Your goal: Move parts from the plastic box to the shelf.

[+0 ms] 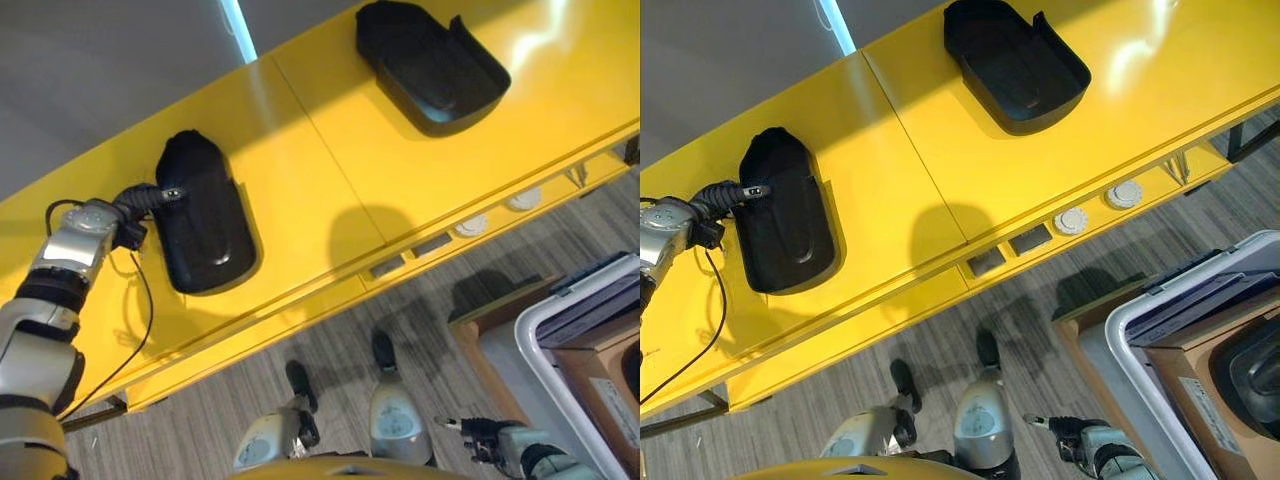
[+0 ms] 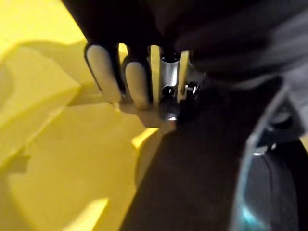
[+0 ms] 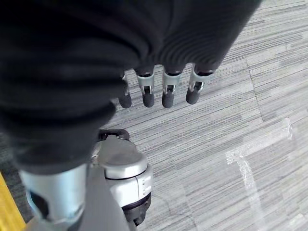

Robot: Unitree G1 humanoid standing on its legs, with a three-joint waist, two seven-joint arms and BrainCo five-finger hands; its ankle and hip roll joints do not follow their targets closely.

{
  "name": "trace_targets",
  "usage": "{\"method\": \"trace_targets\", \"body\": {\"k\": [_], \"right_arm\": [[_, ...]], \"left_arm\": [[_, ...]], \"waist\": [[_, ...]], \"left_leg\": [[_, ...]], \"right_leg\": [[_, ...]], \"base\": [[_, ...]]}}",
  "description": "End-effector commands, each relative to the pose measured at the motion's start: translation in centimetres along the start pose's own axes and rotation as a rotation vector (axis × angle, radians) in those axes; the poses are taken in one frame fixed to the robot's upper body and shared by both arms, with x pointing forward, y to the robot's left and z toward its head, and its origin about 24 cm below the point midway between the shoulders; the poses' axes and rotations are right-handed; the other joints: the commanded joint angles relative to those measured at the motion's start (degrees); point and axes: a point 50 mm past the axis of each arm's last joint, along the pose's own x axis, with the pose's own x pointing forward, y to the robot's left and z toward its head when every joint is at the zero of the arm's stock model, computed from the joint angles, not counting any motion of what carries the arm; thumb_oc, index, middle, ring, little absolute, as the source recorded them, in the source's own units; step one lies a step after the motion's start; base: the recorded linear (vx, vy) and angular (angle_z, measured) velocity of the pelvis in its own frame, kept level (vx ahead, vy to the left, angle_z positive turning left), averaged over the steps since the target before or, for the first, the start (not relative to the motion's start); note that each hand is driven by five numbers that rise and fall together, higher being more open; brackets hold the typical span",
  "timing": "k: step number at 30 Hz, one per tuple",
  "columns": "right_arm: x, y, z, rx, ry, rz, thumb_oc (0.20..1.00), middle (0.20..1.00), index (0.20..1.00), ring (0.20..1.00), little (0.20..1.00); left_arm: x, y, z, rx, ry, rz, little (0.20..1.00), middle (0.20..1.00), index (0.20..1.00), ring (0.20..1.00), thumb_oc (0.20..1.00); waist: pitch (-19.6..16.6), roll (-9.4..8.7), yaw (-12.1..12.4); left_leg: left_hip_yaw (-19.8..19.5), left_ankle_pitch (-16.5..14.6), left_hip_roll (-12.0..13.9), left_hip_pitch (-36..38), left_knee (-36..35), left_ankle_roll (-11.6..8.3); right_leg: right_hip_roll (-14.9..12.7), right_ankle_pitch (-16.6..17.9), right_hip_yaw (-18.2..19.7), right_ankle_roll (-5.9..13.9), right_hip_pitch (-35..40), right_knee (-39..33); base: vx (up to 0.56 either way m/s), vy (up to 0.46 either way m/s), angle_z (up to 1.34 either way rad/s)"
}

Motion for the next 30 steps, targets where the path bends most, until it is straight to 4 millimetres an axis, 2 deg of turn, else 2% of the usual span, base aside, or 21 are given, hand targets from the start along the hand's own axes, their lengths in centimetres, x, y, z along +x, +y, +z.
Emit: {"method": "trace_targets", "body": {"k": [1,9,17,20,22,25,26,27,28,29,30], "right_arm": [[0.5,1.6,-0.8,0.003,0.03,0.043,1.0,1.0,1.0,1.0,1.0],[0.9,3.2,-2.1,0.017,0.058,0.075,1.0,1.0,1.0,1.0,1.0],[1.1,4.4,-4.4,0.046,0.126,0.086,1.0,1.0,1.0,1.0,1.0],[1.2,4.8,-5.0,0.056,0.144,0.088,1.0,1.0,1.0,1.0,1.0],[1.2,5.0,-5.0,0.074,0.148,0.089,1.0,1.0,1.0,1.0,1.0],[1.3,5.5,-4.7,0.089,0.151,0.104,1.0,1.0,1.0,1.0,1.0],[1.4,6.0,-4.6,0.091,0.156,0.113,1.0,1.0,1.0,1.0,1.0],[1.4,6.1,-4.7,0.092,0.158,0.114,1.0,1.0,1.0,1.0,1.0],[1.5,6.4,-4.8,0.099,0.16,0.117,1.0,1.0,1.0,1.0,1.0],[1.5,7.0,-4.9,0.119,0.165,0.123,1.0,1.0,1.0,1.0,1.0],[1.6,7.4,-5.0,0.126,0.168,0.129,1.0,1.0,1.0,1.0,1.0]], "left_arm": [[-0.3,2.0,-0.2,0.109,0.028,0.138,1.0,1.0,1.0,1.0,1.0],[-0.9,2.7,2.3,0.119,-0.116,0.229,1.0,1.0,1.0,1.0,1.0],[-2.2,2.8,4.8,0.177,-0.278,0.273,1.0,1.0,1.0,1.0,1.0],[-3.1,3.1,6.6,0.134,-0.387,0.32,1.0,1.0,1.0,1.0,1.0],[-4.2,3.1,8.6,0.084,-0.528,0.319,1.0,1.0,1.0,1.0,1.0],[-5.4,1.6,10.1,0.012,-0.664,0.236,1.0,1.0,1.0,1.0,1.0],[-6.0,0.0,10.5,-0.056,-0.737,0.144,0.448,0.448,0.448,0.448,0.448],[-6.1,-0.6,10.3,-0.069,-0.749,0.124,0.291,0.291,0.291,0.291,0.291],[-6.5,-1.5,10.2,-0.117,-0.787,0.091,0.2,0.2,0.2,0.2,0.2],[-7.0,-3.6,9.5,-0.184,-0.83,0.012,0.2,0.2,0.2,0.2,0.2],[-7.2,-4.7,9.0,-0.244,-0.849,-0.024,0.2,0.2,0.2,0.2,0.2]], "waist": [[-1.3,-2.93,0.2],[-4.1,-4.16,1.4],[-9.9,-5.14,3.9],[-12.0,-5.46,4.8],[-13.1,-5.85,5.6],[-14.1,-6.39,6.7],[-14.5,-6.9,7.5],[-14.6,-6.97,7.6],[-14.8,-7.16,7.9],[-14.9,-7.6,8.6],[-14.9,-7.89,9.0]], "left_leg": [[0.7,-4.3,1.5,0.1,0.6,-0.64],[0.5,-4.7,1.9,2.3,0.6,-0.83],[0.5,-5.5,2.2,5.4,0.6,-0.97],[0.5,-5.9,2.2,6.6,0.5,-0.94],[0.3,-6.4,2.2,7.4,0.7,-0.84],[-0.2,-6.7,2.2,7.8,0.6,-0.67],[-0.6,-7.0,2.3,8.2,0.6,-0.51],[-0.7,-7.1,2.3,8.3,0.6,-0.46],[-0.9,-7.4,2.2,8.5,0.5,-0.34],[-1.5,-7.7,2.2,8.8,0.5,-0.09],[-1.8,-8.0,2.2,9.0,0.4,0.04]], "right_leg": [[0.1,-8.2,-0.5,-1.13,-0.6,3.1],[0.1,-8.2,-1.8,-0.98,2.7,2.0],[-0.1,-8.5,-4.1,-0.66,7.6,0.2],[-0.1,-8.7,-4.9,-0.57,9.2,-0.2],[-0.1,-9.2,-5.3,-0.58,10.6,-0.2],[0.0,-9.3,-5.7,-0.75,11.2,-0.2],[0.0,-9.5,-6.0,-0.89,11.7,-0.2],[-0.1,-9.5,-6.1,-0.91,11.9,-0.2],[-0.1,-9.7,-6.2,-0.97,12.1,-0.2],[0.0,-9.9,-6.5,-1.12,12.5,-0.2],[0.1,-10.0,-6.6,-1.19,12.7,-0.2]], "base": [[-0.02,-0.031,0.01],[0.02,-0.049,0.04],[0.02,-0.022,0.04],[-0.02,-0.014,0.09],[-0.08,-0.009,0.17],[-0.06,-0.021,0.04],[-0.04,-0.021,0.03],[-0.05,-0.022,0.01],[-0.05,-0.032,0.1],[-0.05,-0.039,0.14],[-0.04,-0.033,0.2]]}}
